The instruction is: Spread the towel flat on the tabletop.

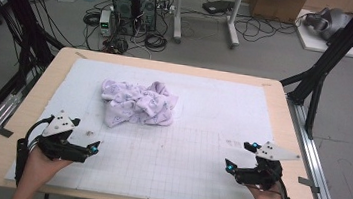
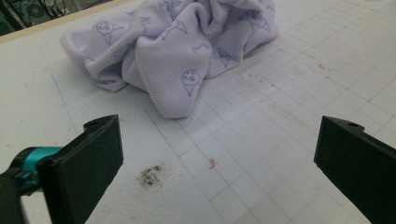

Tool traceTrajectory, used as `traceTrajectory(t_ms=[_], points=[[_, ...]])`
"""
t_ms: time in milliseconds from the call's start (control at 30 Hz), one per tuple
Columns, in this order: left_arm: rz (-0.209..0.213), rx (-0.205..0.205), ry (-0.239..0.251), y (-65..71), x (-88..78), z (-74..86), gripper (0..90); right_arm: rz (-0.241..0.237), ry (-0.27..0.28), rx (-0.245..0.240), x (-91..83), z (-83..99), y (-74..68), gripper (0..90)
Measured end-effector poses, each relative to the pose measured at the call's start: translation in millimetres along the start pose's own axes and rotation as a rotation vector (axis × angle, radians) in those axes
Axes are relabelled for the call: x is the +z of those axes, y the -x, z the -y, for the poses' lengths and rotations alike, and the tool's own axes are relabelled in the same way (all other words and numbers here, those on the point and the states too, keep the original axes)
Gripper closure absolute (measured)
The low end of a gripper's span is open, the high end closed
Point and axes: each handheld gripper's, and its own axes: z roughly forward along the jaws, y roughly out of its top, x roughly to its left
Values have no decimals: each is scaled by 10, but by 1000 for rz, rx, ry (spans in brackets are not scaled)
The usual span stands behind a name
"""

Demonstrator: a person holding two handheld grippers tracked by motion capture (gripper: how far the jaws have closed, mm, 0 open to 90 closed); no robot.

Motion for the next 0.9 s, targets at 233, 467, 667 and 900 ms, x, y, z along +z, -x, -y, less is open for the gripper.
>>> traceTrajectory(t_ms=[233, 467, 667, 900], points=[[3, 2, -9, -6, 25, -27, 18, 3, 3, 6, 4, 13, 38, 103], [13, 2, -11, 16, 46, -42, 18, -6, 0, 4, 14, 19, 15, 104], [18, 5, -8, 26, 44, -68, 18, -8, 6, 1, 3, -12, 5, 104], [30, 6, -10, 18, 71, -106, 20, -23, 4, -4, 76, -115, 12, 104]])
